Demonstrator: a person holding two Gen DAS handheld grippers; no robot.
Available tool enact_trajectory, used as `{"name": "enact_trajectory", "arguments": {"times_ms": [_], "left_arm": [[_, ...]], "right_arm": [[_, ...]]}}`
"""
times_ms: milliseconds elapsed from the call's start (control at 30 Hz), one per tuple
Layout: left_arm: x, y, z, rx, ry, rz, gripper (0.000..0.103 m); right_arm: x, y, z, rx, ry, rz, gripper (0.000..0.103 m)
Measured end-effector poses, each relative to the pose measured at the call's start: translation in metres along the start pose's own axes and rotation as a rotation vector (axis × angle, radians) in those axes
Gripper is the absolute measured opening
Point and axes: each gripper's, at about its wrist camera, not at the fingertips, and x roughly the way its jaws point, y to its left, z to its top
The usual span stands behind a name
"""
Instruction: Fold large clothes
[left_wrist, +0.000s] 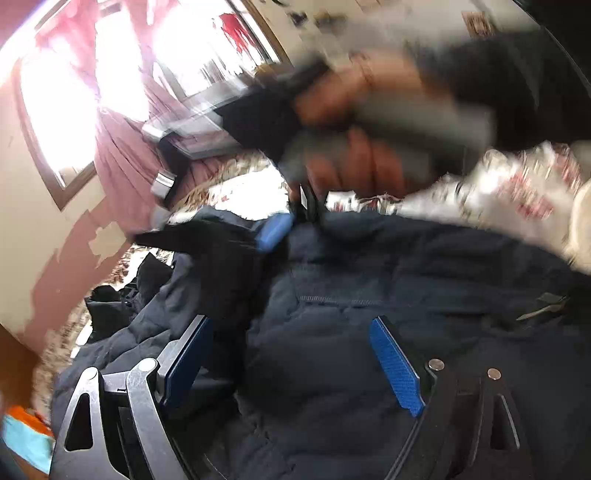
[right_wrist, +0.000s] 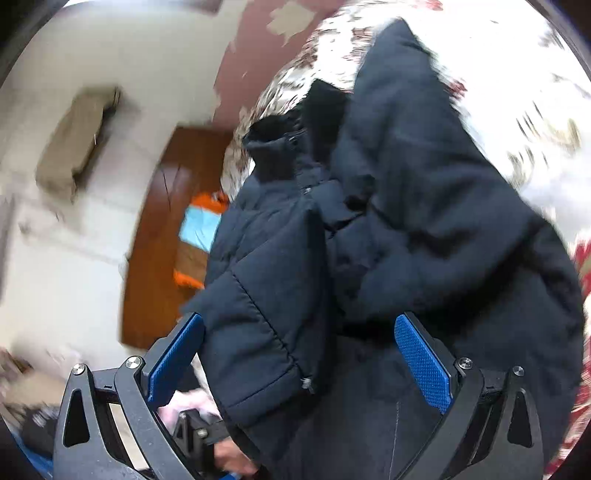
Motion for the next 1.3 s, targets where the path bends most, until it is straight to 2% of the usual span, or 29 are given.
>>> {"name": "enact_trajectory", "arguments": {"times_ms": [100,167,200,233,267,333,367,400,467,500,533,567,600,667,800,867,933,1000,1033,1067,1100,1167,1233,1300], "left_arm": [[-0.016,0.031,-0.008,-0.127,-0.040,-0.038,0.089],[-0.024,0.059,-0.020,-0.228,-0.050,-0.020,0.089],[-0.026,0.071,-0.026,-0.269,-0.046,0.025,0.090],[-0.028,0.085,-0.034,-0.329,-0.038,0.114,0.090],[-0.028,0.095,-0.041,-0.373,-0.026,0.176,0.090],[-0.026,0.119,-0.053,-0.476,0.015,0.307,0.090],[-0.025,0.132,-0.058,-0.525,0.029,0.351,0.090],[-0.024,0.142,-0.063,-0.563,0.035,0.383,0.090],[-0.028,0.162,-0.076,-0.648,0.042,0.444,0.090],[-0.029,0.171,-0.083,-0.693,0.051,0.480,0.090],[-0.029,0.179,-0.089,-0.737,0.063,0.528,0.090],[-0.029,0.186,-0.097,-0.771,0.068,0.563,0.090],[-0.029,0.191,-0.103,-0.805,0.071,0.586,0.090],[-0.025,0.198,-0.112,-0.855,0.077,0.575,0.090],[-0.016,0.200,-0.120,-0.886,0.128,0.590,0.090],[-0.007,0.201,-0.123,-0.886,0.184,0.597,0.090],[0.001,0.205,-0.127,-0.898,0.233,0.592,0.090],[-0.001,0.206,-0.131,-0.928,0.225,0.574,0.090],[-0.003,0.205,-0.131,-0.936,0.211,0.571,0.090],[-0.008,0.205,-0.129,-0.942,0.187,0.576,0.090],[-0.014,0.203,-0.127,-0.941,0.144,0.579,0.090],[-0.023,0.201,-0.123,-0.930,0.054,0.571,0.090],[-0.032,0.193,-0.116,-0.891,-0.034,0.566,0.091],[-0.030,0.186,-0.109,-0.843,-0.056,0.563,0.096]], "right_arm": [[-0.016,-0.020,-0.007,0.051,-0.090,0.134,0.102],[-0.024,-0.024,-0.011,0.058,-0.124,0.187,0.102],[-0.028,-0.024,-0.015,0.048,-0.143,0.205,0.102],[-0.029,-0.023,-0.018,0.030,-0.154,0.209,0.102],[-0.029,-0.020,-0.021,0.001,-0.162,0.185,0.101],[-0.023,-0.013,-0.027,-0.051,-0.181,0.081,0.098],[-0.022,-0.010,-0.027,-0.060,-0.193,0.032,0.090],[-0.020,-0.006,-0.029,-0.069,-0.207,-0.035,0.076],[-0.014,0.005,-0.029,-0.117,-0.214,-0.180,0.060],[-0.016,0.010,-0.026,-0.147,-0.220,-0.219,0.041],[-0.017,0.017,-0.025,-0.176,-0.240,-0.276,0.029],[-0.020,0.021,-0.020,-0.185,-0.254,-0.321,0.012],[-0.024,0.024,-0.015,-0.186,-0.270,-0.344,0.011],[-0.036,0.029,-0.001,-0.192,-0.318,-0.351,0.009],[-0.043,0.045,0.025,-0.262,-0.384,-0.433,0.009],[-0.035,0.050,0.033,-0.343,-0.383,-0.522,0.009],[-0.025,0.051,0.036,-0.411,-0.352,-0.606,0.014],[-0.023,0.060,0.035,-0.434,-0.331,-0.654,0.019],[-0.027,0.066,0.031,-0.467,-0.356,-0.666,0.022],[-0.027,0.074,0.027,-0.500,-0.387,-0.685,0.033],[-0.031,0.083,0.023,-0.540,-0.426,-0.709,0.055],[-0.039,0.103,0.012,-0.634,-0.521,-0.730,0.080],[-0.035,0.122,0.004,-0.733,-0.530,-0.708,0.081],[-0.015,0.133,0.000,-0.808,-0.460,-0.716,0.081]]}}
